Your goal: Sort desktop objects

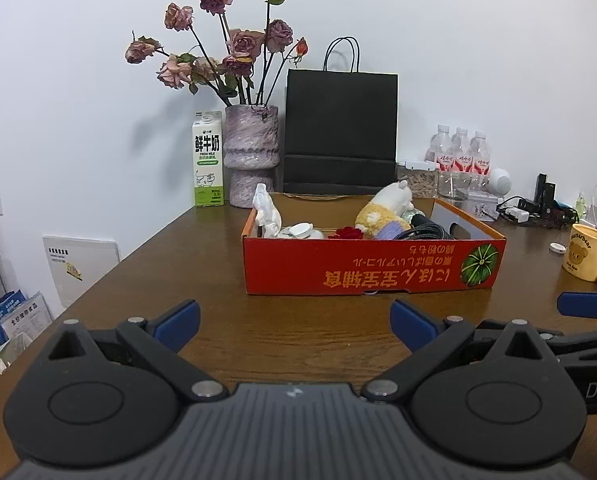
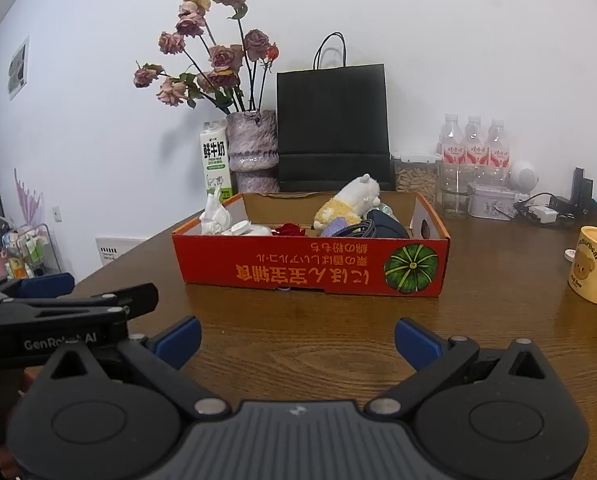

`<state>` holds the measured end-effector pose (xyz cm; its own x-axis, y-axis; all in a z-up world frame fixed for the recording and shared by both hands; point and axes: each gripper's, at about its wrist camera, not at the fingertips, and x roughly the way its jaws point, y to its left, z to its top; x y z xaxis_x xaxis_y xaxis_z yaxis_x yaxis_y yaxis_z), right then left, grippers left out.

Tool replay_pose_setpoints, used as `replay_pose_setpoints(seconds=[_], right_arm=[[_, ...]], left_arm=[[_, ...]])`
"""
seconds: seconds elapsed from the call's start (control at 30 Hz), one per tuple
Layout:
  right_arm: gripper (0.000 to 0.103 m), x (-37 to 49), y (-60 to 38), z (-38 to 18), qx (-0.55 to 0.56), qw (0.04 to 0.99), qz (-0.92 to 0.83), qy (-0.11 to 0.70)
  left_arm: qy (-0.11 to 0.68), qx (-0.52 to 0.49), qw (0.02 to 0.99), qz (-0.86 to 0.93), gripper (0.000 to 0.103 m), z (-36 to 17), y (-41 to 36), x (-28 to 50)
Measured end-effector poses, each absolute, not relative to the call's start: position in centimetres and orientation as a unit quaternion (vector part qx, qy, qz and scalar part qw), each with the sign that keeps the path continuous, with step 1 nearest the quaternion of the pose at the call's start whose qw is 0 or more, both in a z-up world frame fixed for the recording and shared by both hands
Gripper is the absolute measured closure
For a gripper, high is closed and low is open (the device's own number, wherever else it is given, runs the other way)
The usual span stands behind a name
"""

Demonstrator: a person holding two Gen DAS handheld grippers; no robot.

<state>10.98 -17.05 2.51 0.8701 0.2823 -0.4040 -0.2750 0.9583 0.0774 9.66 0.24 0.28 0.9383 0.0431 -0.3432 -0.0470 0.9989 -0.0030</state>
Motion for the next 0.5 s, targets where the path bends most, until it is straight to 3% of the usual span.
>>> replay_pose_setpoints(seconds=[0.5], right_arm=[[0.0, 10.74, -17.17, 2.51, 0.011, 0.966, 0.147, 0.213]], left_arm=[[0.174, -0.002, 0.984, 0.027, 0.0, 0.36, 0.0, 9.29]])
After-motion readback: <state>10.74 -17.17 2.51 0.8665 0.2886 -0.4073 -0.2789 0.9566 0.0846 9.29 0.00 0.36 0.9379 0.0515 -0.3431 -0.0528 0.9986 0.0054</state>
